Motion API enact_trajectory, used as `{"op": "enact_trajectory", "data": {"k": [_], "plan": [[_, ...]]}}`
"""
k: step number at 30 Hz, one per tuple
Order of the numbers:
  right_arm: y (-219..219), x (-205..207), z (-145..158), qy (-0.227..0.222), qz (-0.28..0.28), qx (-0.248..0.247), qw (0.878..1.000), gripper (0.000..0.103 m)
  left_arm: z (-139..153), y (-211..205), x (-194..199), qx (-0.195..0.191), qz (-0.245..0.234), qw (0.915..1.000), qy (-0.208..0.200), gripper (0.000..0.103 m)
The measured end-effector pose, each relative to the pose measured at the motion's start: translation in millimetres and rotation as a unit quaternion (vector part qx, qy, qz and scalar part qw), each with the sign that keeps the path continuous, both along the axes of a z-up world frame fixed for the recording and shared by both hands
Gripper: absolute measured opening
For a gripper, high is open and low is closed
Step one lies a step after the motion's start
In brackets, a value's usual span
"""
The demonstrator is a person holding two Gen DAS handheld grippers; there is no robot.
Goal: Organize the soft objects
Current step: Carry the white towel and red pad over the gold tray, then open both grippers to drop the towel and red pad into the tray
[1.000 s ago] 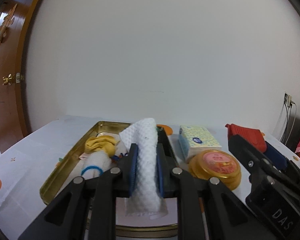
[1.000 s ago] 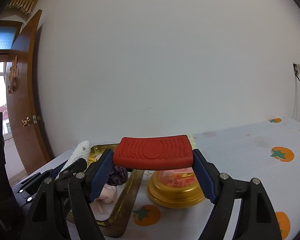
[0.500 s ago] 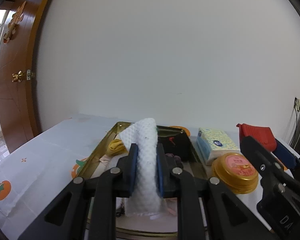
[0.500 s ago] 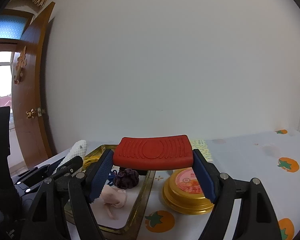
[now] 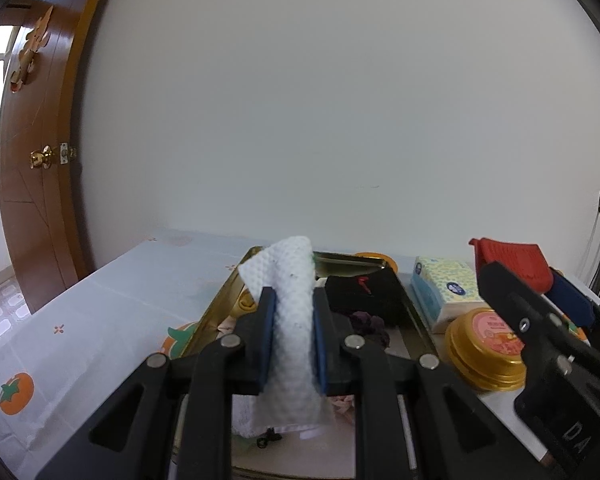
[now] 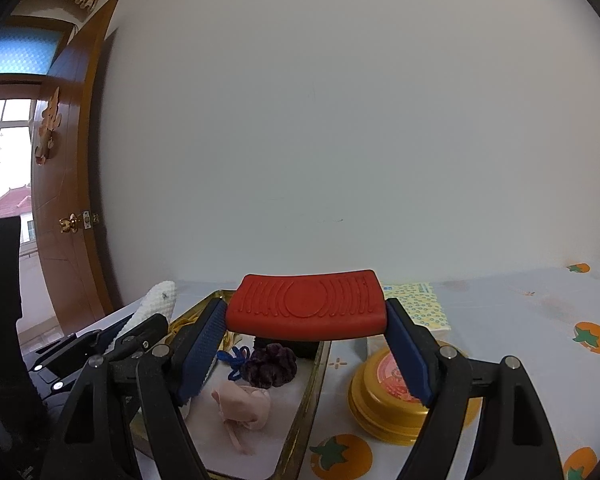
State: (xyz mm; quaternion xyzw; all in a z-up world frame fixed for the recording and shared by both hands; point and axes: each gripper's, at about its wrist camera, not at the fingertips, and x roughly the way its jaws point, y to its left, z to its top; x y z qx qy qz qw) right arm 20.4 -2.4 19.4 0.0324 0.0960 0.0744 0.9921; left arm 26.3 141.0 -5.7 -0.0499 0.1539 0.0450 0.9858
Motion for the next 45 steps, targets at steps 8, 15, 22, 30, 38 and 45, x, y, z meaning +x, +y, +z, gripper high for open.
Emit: {"op": "enact_trajectory", "data": {"k": [8,15,22,30,38,45], "plan": [[-1,14,0,0.013,0.004,0.007,1.0,0.08,1,-1,6,0.001,0.0,1.0,0.008,0.015],[-1,21,2,0.018,0.011,0.012,1.0,0.08,4,0,12,0.003,-0.001,0.9999,0.015,0.015],[-2,37,7,0.031,0.022,0.017,0.999,0.08,16,1,27,0.013,-0.003,0.9991,0.039,0.015],[-5,67,17,0.053,0.026,0.028,0.998,0.08,23,9,45,-0.004,-0.016,0.9974,0.07,0.015],[-5,106,30,0.09,0.034,0.056,0.994,0.08,31,19,74,-0.032,-0.037,0.9912,0.123,0.015],[14,160,25,0.188,0.062,0.067,0.978,0.08,27,11,106,-0.031,-0.041,0.9818,0.183,0.015]]}}
